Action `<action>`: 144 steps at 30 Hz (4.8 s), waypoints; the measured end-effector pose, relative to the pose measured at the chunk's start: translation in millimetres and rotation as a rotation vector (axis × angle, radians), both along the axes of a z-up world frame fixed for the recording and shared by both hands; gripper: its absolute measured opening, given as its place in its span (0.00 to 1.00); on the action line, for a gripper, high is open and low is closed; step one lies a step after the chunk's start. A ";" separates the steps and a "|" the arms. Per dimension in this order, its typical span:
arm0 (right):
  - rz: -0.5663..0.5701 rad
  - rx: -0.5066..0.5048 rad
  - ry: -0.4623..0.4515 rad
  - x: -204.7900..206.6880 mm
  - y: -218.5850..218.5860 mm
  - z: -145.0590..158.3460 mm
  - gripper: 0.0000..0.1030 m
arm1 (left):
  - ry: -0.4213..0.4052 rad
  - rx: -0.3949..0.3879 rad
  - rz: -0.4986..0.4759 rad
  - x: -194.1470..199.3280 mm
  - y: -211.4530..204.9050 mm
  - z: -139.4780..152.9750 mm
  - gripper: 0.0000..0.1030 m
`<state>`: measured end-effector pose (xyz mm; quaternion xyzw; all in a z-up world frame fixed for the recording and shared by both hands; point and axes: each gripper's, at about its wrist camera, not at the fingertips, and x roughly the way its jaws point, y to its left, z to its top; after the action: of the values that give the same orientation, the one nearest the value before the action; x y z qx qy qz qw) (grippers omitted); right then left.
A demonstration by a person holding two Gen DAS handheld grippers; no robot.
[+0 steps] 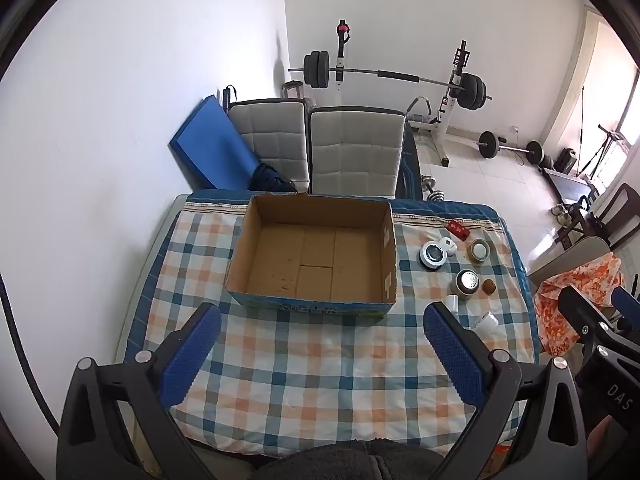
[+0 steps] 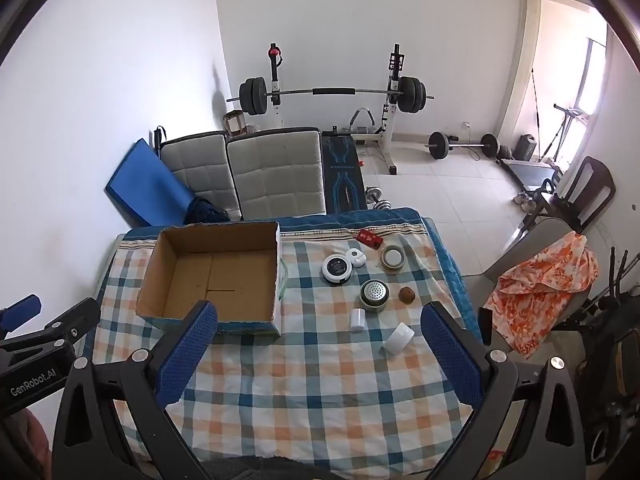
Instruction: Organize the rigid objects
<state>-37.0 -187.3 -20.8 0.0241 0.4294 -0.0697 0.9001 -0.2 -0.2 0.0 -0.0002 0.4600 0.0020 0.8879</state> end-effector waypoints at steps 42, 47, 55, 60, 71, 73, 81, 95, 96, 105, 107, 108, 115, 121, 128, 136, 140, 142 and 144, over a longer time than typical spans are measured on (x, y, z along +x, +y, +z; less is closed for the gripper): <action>-0.016 -0.016 -0.020 -10.3 -7.4 8.6 1.00 | 0.025 0.027 -0.015 -7.5 1.4 -9.7 1.00; -0.022 -0.018 -0.019 -12.9 -8.3 9.3 1.00 | 0.019 0.033 -0.016 -6.7 -0.5 -8.2 1.00; -0.025 -0.023 -0.013 -16.4 -8.8 5.7 1.00 | 0.014 0.038 -0.018 -7.2 -4.9 -2.3 1.00; -0.028 -0.025 -0.015 -17.7 -6.9 3.1 1.00 | 0.012 0.039 -0.018 -6.9 -5.3 -1.4 1.00; -0.035 -0.036 -0.024 -18.4 -5.7 3.3 1.00 | 0.011 0.033 -0.021 -8.5 -5.6 -0.5 1.00; -0.039 -0.040 -0.025 -18.7 -6.6 4.7 1.00 | 0.013 0.035 -0.021 -8.8 -5.7 -0.5 1.00; -0.042 -0.036 -0.024 -19.3 -9.4 6.6 1.00 | 0.008 0.036 -0.022 -10.2 -8.2 1.3 1.00; -0.051 -0.025 -0.023 -24.3 -15.3 5.2 1.00 | 0.005 0.035 -0.021 -12.2 -9.4 1.5 1.00; -0.051 -0.026 -0.023 -24.1 -15.3 5.2 1.00 | 0.007 0.036 -0.022 -12.2 -10.1 1.7 1.00; -0.147 0.026 0.044 0.5 -60.8 -16.5 1.00 | 0.049 -0.005 -0.062 20.7 -38.0 -11.2 1.00; -0.192 0.040 0.087 15.0 -84.5 -34.3 1.00 | 0.081 0.007 -0.080 41.6 -54.1 -27.2 1.00; -0.212 0.047 0.116 21.9 -95.7 -45.7 1.00 | 0.100 0.016 -0.085 49.1 -59.7 -36.1 1.00; -0.315 0.083 0.355 82.2 -166.3 -167.3 1.00 | 0.288 0.082 -0.137 112.1 -117.8 -130.2 1.00; -0.413 0.214 0.526 116.7 -214.6 -292.4 1.00 | 0.419 0.164 -0.171 148.9 -166.7 -215.6 1.00; -0.508 0.380 0.676 144.3 -248.7 -401.8 0.89 | 0.541 0.202 -0.204 184.8 -209.8 -285.1 1.00; -0.458 0.362 0.731 151.7 -258.3 -434.7 0.40 | 0.592 0.219 -0.287 220.8 -254.8 -312.1 1.00; -0.440 0.325 0.737 152.6 -272.7 -435.0 0.40 | 0.612 0.214 -0.351 236.4 -285.0 -322.5 1.00; -0.450 0.301 0.732 153.1 -283.9 -434.5 0.40 | 0.622 0.211 -0.377 242.7 -298.7 -328.9 1.00; -0.464 0.295 0.727 153.9 -297.2 -432.6 0.40 | 0.632 0.213 -0.402 248.5 -312.1 -336.2 1.00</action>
<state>116.9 -484.4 -453.4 0.2215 0.7060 -0.2115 0.6386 248.3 -312.3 -336.1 0.1826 0.6992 -0.1244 0.6800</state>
